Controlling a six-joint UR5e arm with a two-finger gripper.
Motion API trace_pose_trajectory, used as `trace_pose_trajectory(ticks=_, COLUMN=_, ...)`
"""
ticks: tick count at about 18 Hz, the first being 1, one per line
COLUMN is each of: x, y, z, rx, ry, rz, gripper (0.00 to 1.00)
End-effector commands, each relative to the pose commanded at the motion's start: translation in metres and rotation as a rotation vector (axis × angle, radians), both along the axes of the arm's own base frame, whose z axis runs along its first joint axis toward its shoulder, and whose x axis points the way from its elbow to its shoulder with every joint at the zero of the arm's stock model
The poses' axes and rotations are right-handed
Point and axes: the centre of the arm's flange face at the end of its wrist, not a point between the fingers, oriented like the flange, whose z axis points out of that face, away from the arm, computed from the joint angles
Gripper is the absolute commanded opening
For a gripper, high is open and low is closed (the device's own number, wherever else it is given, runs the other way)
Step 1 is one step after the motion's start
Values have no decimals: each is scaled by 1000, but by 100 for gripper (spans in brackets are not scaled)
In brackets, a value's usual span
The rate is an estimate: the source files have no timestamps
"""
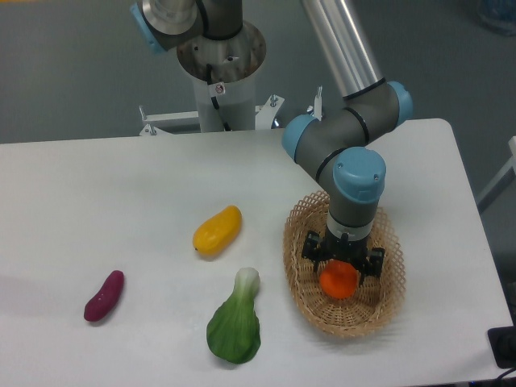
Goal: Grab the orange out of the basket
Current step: 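Close the gripper fingers around the orange, then lift the gripped orange up out of the basket, then lower the held orange back toward the basket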
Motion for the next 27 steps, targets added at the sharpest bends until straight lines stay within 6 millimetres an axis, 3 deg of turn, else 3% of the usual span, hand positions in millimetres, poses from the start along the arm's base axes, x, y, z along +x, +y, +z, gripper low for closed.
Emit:
trace_pose_trajectory(ticks=7, x=-2, y=0, z=8, rx=8, ry=12, rz=-3, gripper=54)
trace_pose_trajectory(ticks=10, x=-12, y=1, z=38, rx=44, ry=54, rz=4, gripper=54)
trace_pose_trajectory(ticks=12, x=-21, y=-5, z=72, rx=103, ry=81, rz=25, gripper=54)
trace_pose_trajectory(ticks=19, x=-21, y=-3, z=162, rx=357, ry=57, rz=135, gripper=54)
trace_pose_trajectory(ticks=25, x=1, y=19, z=181, rx=408, ry=26, rz=175, gripper=54)
trace_pose_trajectory(ticks=27, x=14, y=30, z=200, rx=439, ry=27, rz=186, gripper=54)
